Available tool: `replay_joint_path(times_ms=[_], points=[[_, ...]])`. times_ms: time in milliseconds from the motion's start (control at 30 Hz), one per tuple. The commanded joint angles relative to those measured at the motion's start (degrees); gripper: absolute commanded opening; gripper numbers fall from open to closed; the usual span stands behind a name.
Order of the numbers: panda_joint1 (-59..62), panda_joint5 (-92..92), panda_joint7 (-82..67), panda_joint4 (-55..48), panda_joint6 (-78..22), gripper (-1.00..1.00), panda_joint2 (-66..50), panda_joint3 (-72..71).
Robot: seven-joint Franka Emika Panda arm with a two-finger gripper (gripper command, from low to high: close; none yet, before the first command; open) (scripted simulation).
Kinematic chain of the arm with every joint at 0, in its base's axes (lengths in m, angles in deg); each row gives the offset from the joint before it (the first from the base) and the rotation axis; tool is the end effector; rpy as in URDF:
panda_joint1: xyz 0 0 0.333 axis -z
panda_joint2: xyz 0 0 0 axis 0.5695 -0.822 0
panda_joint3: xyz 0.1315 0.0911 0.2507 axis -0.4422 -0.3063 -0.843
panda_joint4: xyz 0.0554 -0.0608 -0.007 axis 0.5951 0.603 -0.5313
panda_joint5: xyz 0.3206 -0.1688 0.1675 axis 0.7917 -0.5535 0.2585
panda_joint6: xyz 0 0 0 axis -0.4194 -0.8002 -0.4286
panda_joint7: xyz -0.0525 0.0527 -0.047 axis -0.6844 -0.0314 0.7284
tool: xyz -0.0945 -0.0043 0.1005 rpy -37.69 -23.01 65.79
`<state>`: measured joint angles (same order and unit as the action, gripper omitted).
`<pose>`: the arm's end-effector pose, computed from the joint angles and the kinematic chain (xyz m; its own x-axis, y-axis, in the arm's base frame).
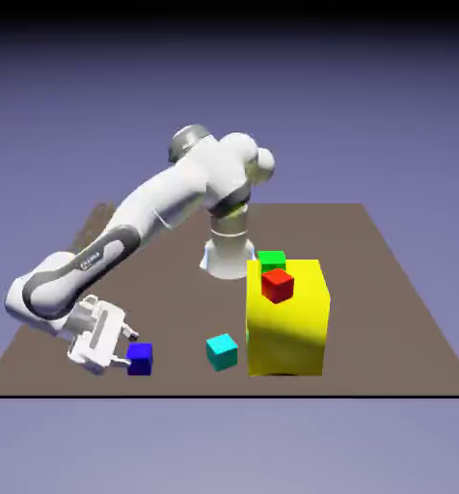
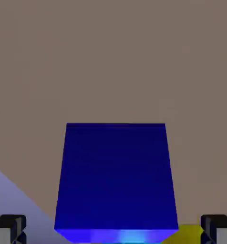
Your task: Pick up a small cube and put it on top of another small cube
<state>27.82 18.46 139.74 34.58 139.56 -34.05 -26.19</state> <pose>0.4459 -0.2730 0.0517 -0.7056 -0.3771 -0.5999 -0.7086 0.3720 0.5996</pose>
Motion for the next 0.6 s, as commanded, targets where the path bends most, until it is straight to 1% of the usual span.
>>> replay_joint_path(times_ms=[0,67,100,567], points=[[0.0,0.0,0.0,0.0,0.0,-1.0,0.0,0.0],[3.68,-3.28,1.37,-4.15,-4.26,-1.0,1.59,2.87],[4.53,-4.44,2.32,-3.87,-4.24,-1.0,3.42,1.57],[13.03,-18.96,16.44,7.96,3.21,-1.0,32.49,-25.84]])
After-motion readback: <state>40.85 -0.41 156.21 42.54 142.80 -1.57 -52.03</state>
